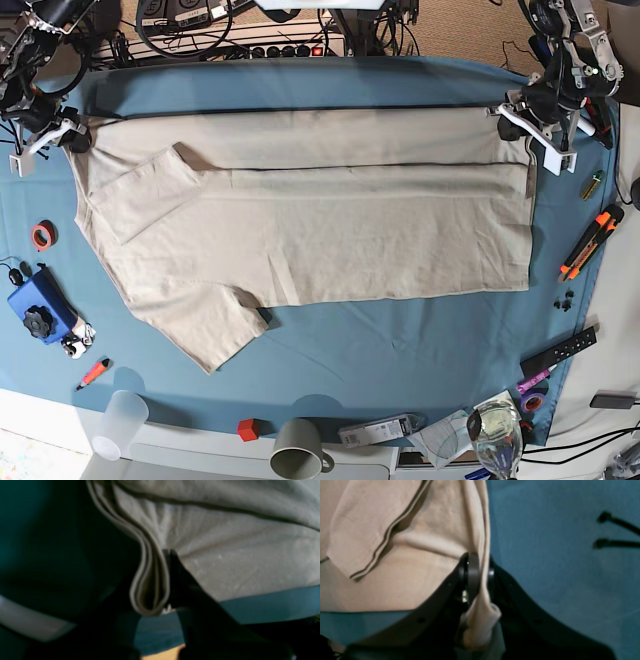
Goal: Fold the T-shirt properly
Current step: 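Drag the folded edge with both grippers away from the hem, then open both grippers and release the folded edge, then reach the right gripper to the sleeve and grasp it, then lower the left gripper to the shirt's hem corner and grasp it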
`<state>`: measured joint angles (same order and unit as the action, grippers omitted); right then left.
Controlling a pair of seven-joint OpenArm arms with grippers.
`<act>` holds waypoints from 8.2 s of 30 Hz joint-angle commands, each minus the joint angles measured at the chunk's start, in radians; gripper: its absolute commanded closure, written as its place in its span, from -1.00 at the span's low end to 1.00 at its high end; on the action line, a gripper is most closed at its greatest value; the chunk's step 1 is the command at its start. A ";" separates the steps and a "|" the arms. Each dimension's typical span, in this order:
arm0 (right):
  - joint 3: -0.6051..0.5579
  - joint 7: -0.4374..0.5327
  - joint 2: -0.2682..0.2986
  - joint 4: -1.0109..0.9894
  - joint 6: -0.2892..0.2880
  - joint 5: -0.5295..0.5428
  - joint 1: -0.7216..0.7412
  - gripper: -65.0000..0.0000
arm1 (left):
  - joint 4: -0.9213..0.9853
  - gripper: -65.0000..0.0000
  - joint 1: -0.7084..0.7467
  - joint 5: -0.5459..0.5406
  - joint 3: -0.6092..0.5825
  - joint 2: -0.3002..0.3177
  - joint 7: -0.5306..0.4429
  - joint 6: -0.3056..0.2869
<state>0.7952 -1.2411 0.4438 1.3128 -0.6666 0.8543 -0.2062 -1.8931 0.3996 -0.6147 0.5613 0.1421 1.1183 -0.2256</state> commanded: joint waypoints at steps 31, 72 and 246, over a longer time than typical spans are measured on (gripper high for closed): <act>0.109 -0.099 0.019 0.233 0.005 -0.005 -0.137 0.46 | -0.073 0.35 0.054 0.008 0.057 0.013 0.064 0.003; 0.130 0.089 0.169 0.234 0.008 0.077 0.173 0.46 | -0.463 0.35 0.241 0.016 0.057 0.002 -0.080 -0.019; -0.625 0.373 -0.031 -0.536 0.146 -0.481 0.752 0.31 | 0.740 0.30 -0.746 0.217 -0.238 0.141 -0.008 -0.064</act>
<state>0.1699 -0.8398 0.4065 0.7719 -0.5175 0.3752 0.5289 -1.1587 -0.3485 -0.3878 0.3286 0.2924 1.0370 -0.2852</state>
